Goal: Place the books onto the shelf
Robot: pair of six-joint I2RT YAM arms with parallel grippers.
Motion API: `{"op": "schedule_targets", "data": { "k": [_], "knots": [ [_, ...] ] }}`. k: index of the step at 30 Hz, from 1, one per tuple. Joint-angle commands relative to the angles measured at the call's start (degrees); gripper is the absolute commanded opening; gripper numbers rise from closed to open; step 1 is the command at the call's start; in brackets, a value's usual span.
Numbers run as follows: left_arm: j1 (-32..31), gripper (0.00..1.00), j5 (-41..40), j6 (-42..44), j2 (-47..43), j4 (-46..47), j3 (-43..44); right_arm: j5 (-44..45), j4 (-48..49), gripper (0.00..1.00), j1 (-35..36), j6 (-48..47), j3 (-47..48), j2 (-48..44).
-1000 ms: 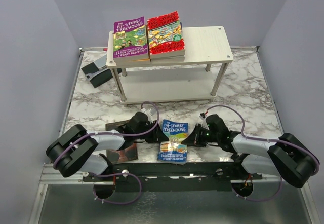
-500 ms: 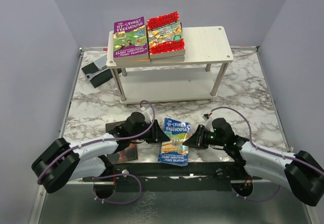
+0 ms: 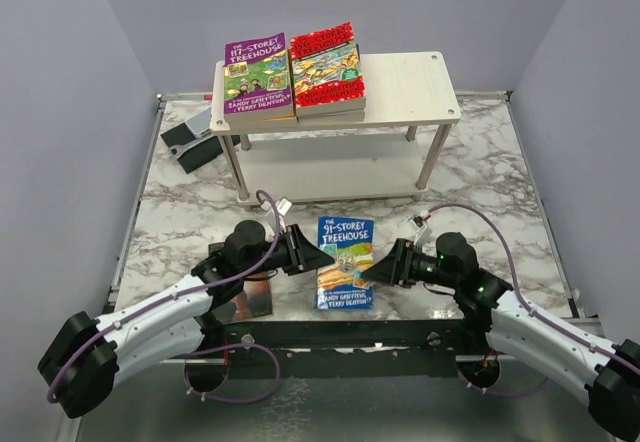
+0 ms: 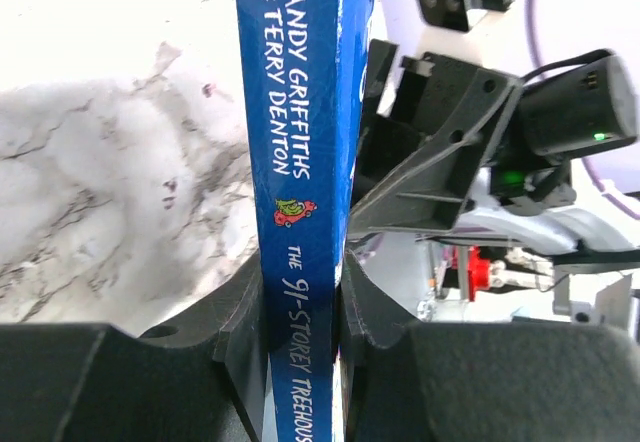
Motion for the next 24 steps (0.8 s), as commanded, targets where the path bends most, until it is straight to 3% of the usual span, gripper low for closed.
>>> {"op": "schedule_targets", "data": {
  "k": [1, 13, 24],
  "knots": [
    [0.39, 0.0, -0.74, -6.37, -4.68, 8.58, 2.63, -3.66, 1.57, 0.7, -0.09, -1.47, 1.7, -1.98],
    [0.5, 0.0, -5.6, -15.38, -12.57, 19.43, -1.91, -13.37, 13.65, 0.71, -0.09, 1.13, 4.39, 1.95],
    [0.57, 0.0, -10.78, -14.87, -18.76, 17.78, -4.9, -17.45, 20.73, 0.67, -0.05, 5.31, 4.75, 2.81]
  ]
}}
